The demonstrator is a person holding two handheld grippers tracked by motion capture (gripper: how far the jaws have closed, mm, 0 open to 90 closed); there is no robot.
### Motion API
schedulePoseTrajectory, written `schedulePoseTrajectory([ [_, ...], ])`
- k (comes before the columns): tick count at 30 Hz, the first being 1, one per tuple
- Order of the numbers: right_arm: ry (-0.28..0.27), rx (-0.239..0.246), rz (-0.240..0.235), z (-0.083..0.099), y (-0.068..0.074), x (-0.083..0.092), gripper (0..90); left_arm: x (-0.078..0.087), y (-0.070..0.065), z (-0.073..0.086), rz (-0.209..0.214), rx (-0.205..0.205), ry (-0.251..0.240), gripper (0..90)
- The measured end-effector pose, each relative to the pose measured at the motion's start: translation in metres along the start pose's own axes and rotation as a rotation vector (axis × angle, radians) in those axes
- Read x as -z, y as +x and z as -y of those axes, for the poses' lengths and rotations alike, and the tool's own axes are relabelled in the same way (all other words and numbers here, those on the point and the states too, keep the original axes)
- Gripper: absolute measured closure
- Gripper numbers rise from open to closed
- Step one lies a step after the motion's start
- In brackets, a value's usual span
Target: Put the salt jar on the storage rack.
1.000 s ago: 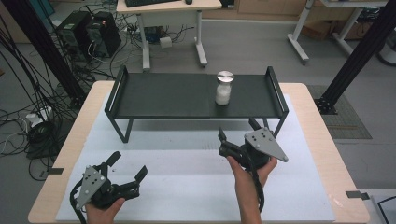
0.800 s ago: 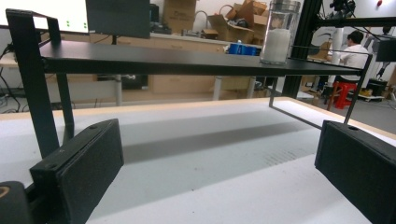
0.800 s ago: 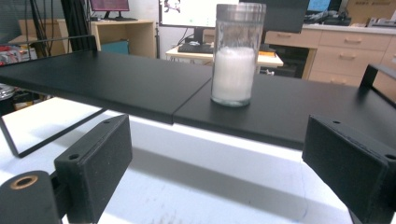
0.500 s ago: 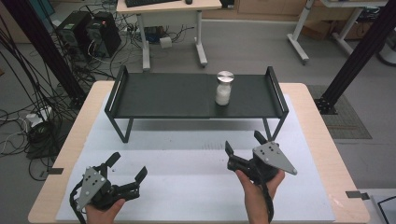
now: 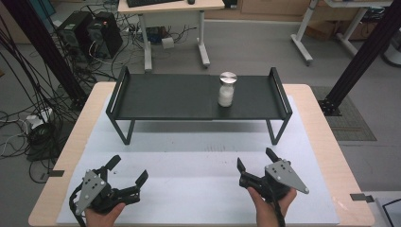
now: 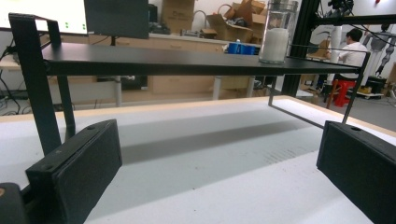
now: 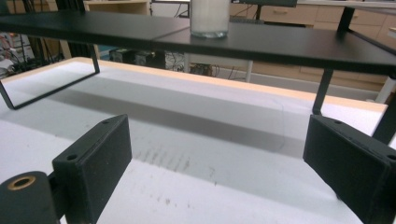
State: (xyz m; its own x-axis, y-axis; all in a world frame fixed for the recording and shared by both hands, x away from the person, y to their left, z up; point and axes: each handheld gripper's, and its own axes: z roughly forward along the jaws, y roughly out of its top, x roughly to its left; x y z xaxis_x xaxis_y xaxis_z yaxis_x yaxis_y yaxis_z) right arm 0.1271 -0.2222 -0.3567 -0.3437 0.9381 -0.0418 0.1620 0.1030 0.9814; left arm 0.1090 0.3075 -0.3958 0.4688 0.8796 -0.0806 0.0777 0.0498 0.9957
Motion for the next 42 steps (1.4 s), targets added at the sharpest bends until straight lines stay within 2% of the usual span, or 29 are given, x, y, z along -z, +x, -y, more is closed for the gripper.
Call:
schedulePoseTrajectory([
  [8,0.019,0.000,0.016,0.008,0.000,0.003,7.6,0.000,-0.002,-0.001,0.006,-0.003,-0.002,0.3],
  [23,0.018,-0.026,0.045,0.017,-0.002,0.009,7.6,-0.002,0.000,-0.002,0.010,-0.008,0.003,0.3],
  [30,0.024,-0.029,0.043,0.020,-0.003,0.008,7.7,-0.002,0.000,-0.004,0.009,-0.020,0.003,0.3],
  [42,0.028,-0.032,0.040,0.022,-0.003,0.005,7.7,0.000,0.001,-0.003,0.002,-0.009,0.001,0.3],
])
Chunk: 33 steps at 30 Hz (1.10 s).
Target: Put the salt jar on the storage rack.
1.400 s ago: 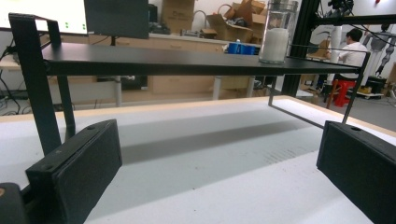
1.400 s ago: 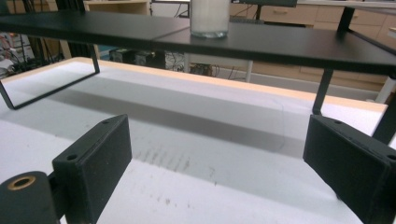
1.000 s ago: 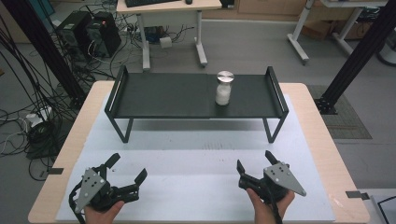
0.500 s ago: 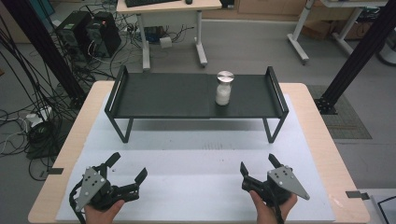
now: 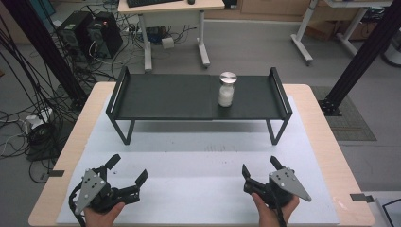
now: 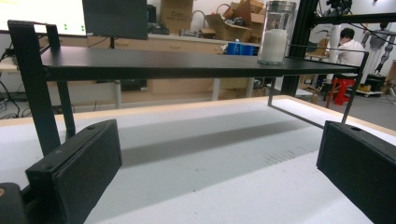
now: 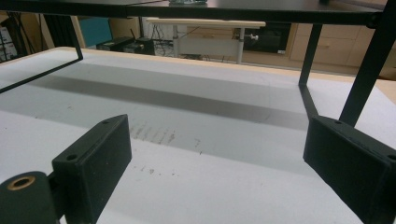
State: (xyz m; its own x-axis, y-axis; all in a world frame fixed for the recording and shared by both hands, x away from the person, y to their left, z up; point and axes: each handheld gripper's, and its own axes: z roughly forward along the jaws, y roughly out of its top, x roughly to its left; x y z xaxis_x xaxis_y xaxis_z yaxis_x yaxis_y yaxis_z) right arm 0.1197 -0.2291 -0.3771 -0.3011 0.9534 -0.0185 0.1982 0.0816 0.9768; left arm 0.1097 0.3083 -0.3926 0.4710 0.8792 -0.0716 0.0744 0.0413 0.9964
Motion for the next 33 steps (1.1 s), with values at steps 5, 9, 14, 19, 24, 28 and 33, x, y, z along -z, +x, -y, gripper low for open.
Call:
schedulePoseTrajectory([
  [5,0.004,-0.008,0.000,0.0021,-0.0002,-0.0007,7.7,0.0001,0.0007,-0.0007,0.000,0.002,-0.003,0.3],
  [9,0.009,-0.005,-0.003,0.0018,0.0000,-0.0025,7.6,-0.0004,0.0011,-0.0009,0.000,0.005,-0.002,0.3],
  [14,0.009,-0.004,-0.002,0.0024,-0.0004,-0.0039,7.7,-0.0017,0.0015,-0.0007,0.001,0.006,0.001,0.3],
  [19,0.014,-0.006,-0.002,0.0034,-0.0011,-0.0050,7.6,-0.0029,0.0024,-0.0005,0.003,0.007,0.002,0.3],
  [24,0.018,-0.005,-0.002,0.0037,-0.0011,-0.0058,7.7,-0.0035,0.0030,-0.0005,0.003,0.010,0.005,0.3],
  [28,0.019,-0.005,-0.003,0.0036,-0.0009,-0.0065,7.7,-0.0034,0.0035,-0.0003,0.003,0.010,0.004,0.3],
  [33,0.021,-0.005,-0.003,0.0039,-0.0007,-0.0062,7.7,-0.0024,0.0030,0.0002,0.000,0.013,0.004,0.3],
])
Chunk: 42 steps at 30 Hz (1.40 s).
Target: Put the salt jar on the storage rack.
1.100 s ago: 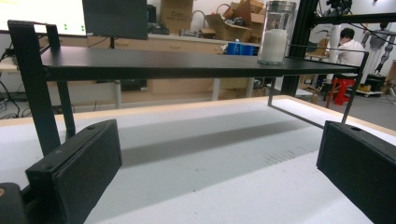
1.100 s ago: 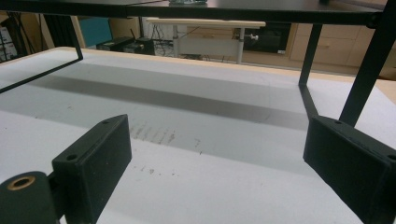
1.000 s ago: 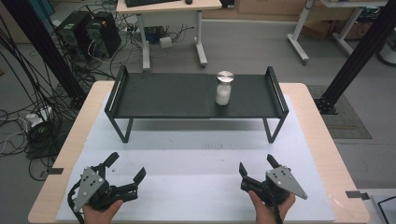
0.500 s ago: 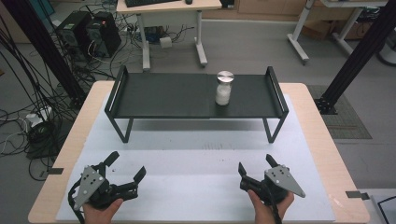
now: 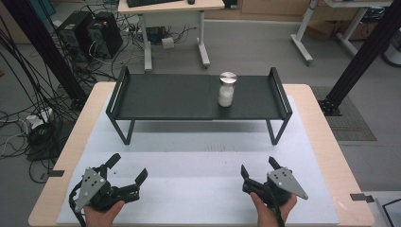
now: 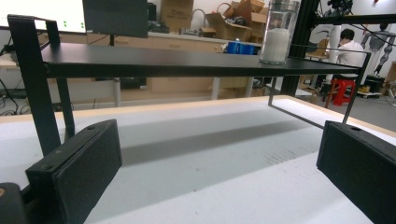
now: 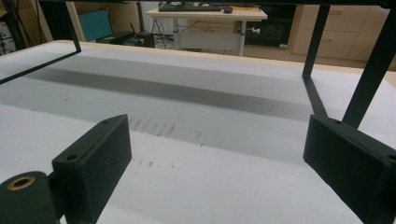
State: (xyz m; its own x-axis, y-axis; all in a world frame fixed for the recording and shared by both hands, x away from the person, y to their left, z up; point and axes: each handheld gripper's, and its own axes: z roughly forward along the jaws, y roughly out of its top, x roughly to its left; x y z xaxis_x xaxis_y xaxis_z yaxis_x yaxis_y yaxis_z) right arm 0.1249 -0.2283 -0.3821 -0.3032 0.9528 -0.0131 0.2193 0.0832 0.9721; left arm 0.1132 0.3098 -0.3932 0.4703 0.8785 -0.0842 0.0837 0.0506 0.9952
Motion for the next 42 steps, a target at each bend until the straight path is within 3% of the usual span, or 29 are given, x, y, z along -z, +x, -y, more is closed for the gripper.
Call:
schedulePoseTrajectory([
  [42,0.004,0.004,0.005,0.0002,0.0016,0.0034,7.7,0.0026,-0.0005,0.0022,0.002,0.007,-0.009,0.3],
])
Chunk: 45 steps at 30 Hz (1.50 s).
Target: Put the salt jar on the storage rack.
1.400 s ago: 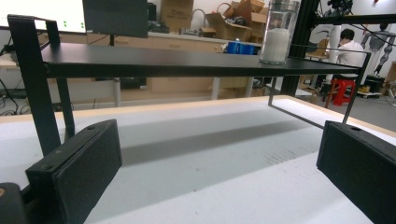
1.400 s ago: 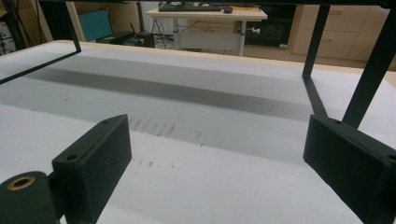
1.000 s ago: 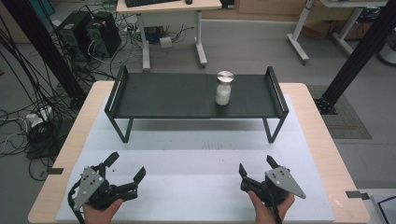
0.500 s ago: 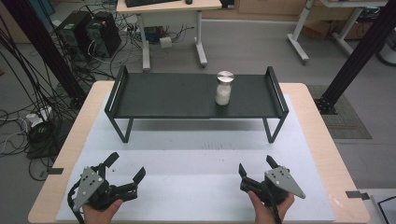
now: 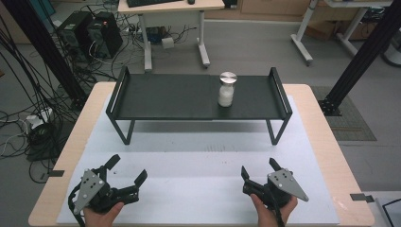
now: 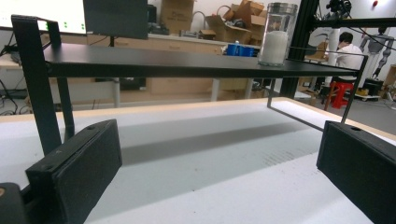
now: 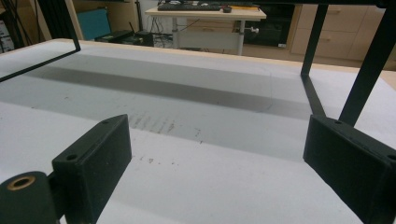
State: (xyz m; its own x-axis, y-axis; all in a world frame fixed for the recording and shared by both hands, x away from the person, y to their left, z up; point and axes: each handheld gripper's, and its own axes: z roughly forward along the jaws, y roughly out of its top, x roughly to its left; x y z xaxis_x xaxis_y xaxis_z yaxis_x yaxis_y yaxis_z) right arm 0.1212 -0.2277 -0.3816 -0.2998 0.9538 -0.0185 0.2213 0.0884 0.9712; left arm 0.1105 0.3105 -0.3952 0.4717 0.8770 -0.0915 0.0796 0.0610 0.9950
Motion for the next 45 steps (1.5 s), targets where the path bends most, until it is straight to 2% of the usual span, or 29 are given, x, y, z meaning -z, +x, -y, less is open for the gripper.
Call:
schedulePoseTrajectory([
  [45,-0.004,-0.002,0.009,0.0011,0.0022,0.0056,7.7,0.0013,0.0005,0.0004,0.006,0.003,-0.006,0.3],
])
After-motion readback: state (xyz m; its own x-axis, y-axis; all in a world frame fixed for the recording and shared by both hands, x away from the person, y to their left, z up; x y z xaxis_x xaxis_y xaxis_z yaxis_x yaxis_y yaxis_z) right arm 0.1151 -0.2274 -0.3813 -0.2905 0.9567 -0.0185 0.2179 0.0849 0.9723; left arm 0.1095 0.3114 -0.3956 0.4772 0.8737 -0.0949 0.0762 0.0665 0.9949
